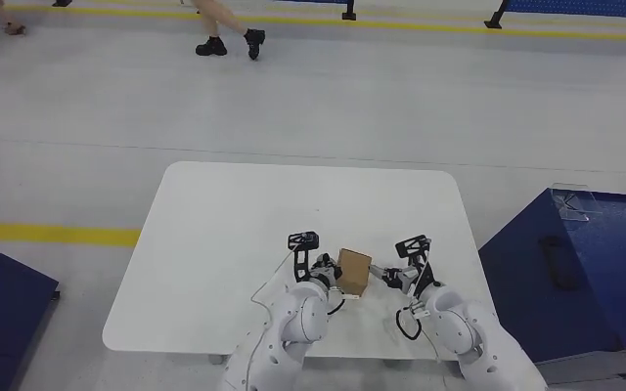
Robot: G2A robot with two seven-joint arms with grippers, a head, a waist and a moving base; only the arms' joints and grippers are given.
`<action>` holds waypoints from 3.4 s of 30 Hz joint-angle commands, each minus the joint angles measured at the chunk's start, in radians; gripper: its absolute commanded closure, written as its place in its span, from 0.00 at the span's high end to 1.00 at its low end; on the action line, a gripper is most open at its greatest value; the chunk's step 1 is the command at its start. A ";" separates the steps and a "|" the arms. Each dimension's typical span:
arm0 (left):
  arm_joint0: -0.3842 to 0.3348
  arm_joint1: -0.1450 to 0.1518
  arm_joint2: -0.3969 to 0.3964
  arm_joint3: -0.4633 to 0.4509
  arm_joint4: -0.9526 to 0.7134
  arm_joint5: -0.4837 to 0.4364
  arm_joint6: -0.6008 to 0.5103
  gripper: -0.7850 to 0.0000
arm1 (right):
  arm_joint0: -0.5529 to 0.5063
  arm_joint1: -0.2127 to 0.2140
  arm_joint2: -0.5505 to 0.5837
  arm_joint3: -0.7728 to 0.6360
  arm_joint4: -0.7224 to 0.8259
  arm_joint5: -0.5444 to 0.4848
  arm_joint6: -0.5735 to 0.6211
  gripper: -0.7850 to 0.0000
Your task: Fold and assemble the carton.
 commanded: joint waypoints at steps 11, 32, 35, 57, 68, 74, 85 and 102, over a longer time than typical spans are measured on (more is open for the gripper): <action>0.119 0.009 -0.009 -0.191 0.054 0.003 0.215 0.00 | -0.002 0.001 0.082 0.007 0.074 0.005 -0.004 1.00; -0.001 -0.071 0.245 0.071 0.170 0.009 0.245 0.00 | 0.005 -0.002 0.128 0.025 0.174 0.047 0.021 1.00; -0.005 -0.077 0.244 0.087 0.162 0.020 0.253 0.00 | 0.005 -0.002 0.128 0.025 0.174 0.047 0.021 1.00; 0.032 -0.093 0.214 0.065 0.167 0.030 0.304 0.00 | 0.005 -0.002 0.128 0.025 0.174 0.047 0.021 1.00; 0.030 -0.101 0.196 0.082 0.167 0.022 0.320 0.00 | 0.005 -0.002 0.128 0.025 0.174 0.047 0.021 1.00; 0.053 -0.096 0.174 0.063 0.180 0.022 0.310 0.00 | 0.005 -0.002 0.128 0.025 0.174 0.047 0.021 1.00; 0.064 -0.094 0.167 0.043 0.191 0.011 0.323 0.00 | 0.005 -0.002 0.128 0.025 0.174 0.047 0.021 1.00; 0.224 -0.027 0.146 -0.224 0.240 -0.083 0.494 0.02 | 0.005 -0.002 0.128 0.025 0.174 0.047 0.021 1.00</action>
